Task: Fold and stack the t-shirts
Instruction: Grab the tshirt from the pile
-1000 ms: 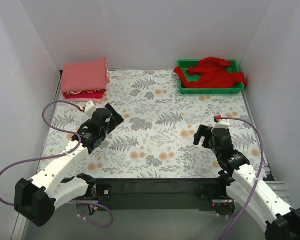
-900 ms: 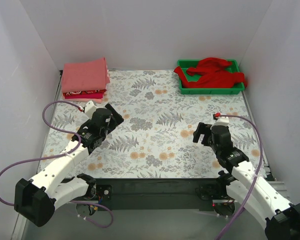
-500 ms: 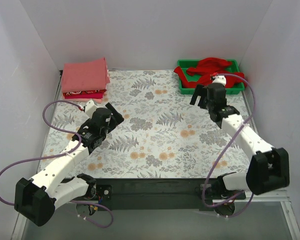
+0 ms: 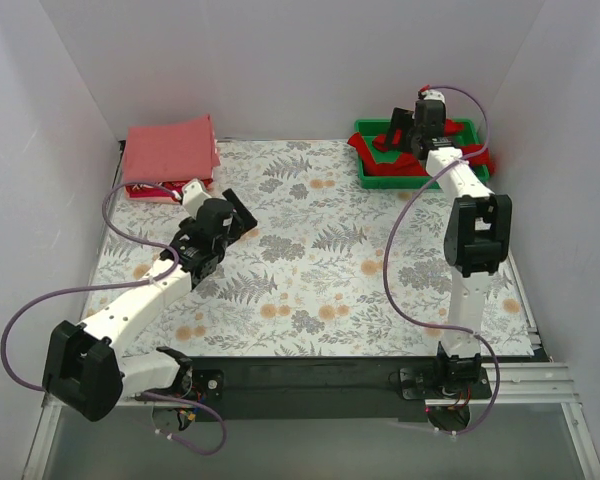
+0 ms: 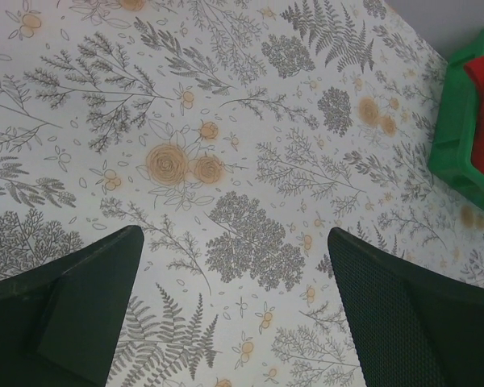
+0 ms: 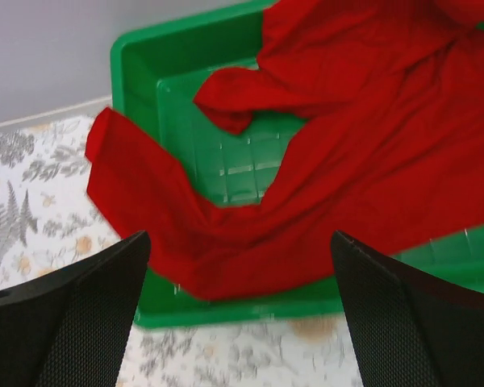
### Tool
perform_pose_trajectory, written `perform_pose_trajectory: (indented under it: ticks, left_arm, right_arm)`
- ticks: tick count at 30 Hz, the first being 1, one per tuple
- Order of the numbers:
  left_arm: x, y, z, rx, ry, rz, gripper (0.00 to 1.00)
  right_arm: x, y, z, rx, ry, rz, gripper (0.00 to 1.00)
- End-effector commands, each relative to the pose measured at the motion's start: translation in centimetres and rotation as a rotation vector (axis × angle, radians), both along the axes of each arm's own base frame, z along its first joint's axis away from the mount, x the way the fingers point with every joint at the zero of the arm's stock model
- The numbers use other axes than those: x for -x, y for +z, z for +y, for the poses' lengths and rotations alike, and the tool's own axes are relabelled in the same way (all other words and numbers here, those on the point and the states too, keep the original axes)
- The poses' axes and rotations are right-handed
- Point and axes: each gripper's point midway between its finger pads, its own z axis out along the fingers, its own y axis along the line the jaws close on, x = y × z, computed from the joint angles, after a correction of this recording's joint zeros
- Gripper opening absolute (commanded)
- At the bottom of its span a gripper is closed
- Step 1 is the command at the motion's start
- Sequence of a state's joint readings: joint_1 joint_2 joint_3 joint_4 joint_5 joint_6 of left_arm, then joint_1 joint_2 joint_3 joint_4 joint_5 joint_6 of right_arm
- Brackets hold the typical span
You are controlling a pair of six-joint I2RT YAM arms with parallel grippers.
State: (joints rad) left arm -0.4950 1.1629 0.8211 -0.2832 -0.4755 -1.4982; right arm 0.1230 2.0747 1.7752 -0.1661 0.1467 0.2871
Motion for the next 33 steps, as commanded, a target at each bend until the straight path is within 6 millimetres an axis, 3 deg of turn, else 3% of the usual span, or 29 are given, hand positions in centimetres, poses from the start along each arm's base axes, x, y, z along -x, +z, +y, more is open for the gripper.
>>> perform_pose_trajectory:
  ticks: [1, 2, 3, 4, 5, 7, 8, 10, 16, 19, 22, 25, 28, 31, 33]
  left_arm:
    - [-2.1, 2.0, -0.7, -0.019, -0.012, -0.075, 0.98]
    - [-2.5, 2.3, -0.9, -0.021, -0.017, -0.084, 0.98]
    - [-2.8, 2.3, -1.1, -0.025, -0.021, -0.085, 0.98]
    - [-3.0, 2.0, -1.2, -0.033, -0.025, -0.079, 0.98]
    - [-3.3, 2.1, -1.5, -0.031, -0.033, -0.087, 0.98]
    - [-3.6, 2.0, -1.9, -0.032, -0.056, -0.085, 0.98]
    - [-3.8, 1.7, -2.2, -0.031, -0.061, -0.084, 0.98]
    - [-4.0, 1.5, -2.3, -0.033, -0.063, -0.082, 0.98]
    - [-4.0, 1.1, -1.6, -0.048, -0.028, -0.076, 0.98]
    - [-3.9, 1.1, -1.5, -0.049, -0.029, -0.082, 0.98]
    - [-3.9, 0.6, -1.7, -0.055, -0.042, -0.071, 0.98]
    - [-4.0, 0.4, -1.8, -0.061, -0.047, -0.062, 0.98]
    - [-3.9, 0.3, -1.8, -0.062, -0.047, -0.059, 0.98]
    - [-3.8, 0.3, -1.7, -0.060, -0.046, -0.060, 0.98]
    - [-3.7, 0.3, -1.6, -0.060, -0.043, -0.062, 0.98]
  right_arm:
    - [-4.0, 1.3, 0.0, 0.027, 0.036, -0.060, 0.98]
    - [-5.2, -1.0, -0.2, 0.039, 0.024, -0.035, 0.98]
    - [-6.0, -1.4, -0.5, 0.047, 0.012, -0.041, 0.98]
    - [-7.3, 0.3, -0.8, 0.054, 0.002, -0.090, 0.98]
    - [-8.3, -1.9, -1.1, 0.065, -0.015, -0.082, 0.98]
    - [-10.0, -2.1, -0.8, 0.059, 0.006, -0.138, 0.98]
    - [-10.7, -3.7, -0.4, 0.055, 0.028, -0.139, 0.98]
    - [-11.2, -5.7, -0.4, 0.045, 0.014, -0.127, 0.98]
    - [-11.8, -9.0, -0.8, -0.041, -0.037, -0.116, 0.98]
    - [-12.2, -9.4, 0.2, -0.114, -0.020, -0.141, 0.98]
    - [-12.7, -11.3, 1.6, -0.213, 0.006, -0.151, 0.94]
    - [-13.8, -10.7, 2.3, -0.295, -0.008, -0.198, 0.92]
    - [-14.3, -11.4, 2.4, -0.346, -0.032, -0.226, 0.90]
    - [-14.8, -11.4, 1.5, -0.379, -0.106, -0.251, 0.84]
    - [-15.2, -10.9, 1.6, -0.407, -0.118, -0.283, 0.73]
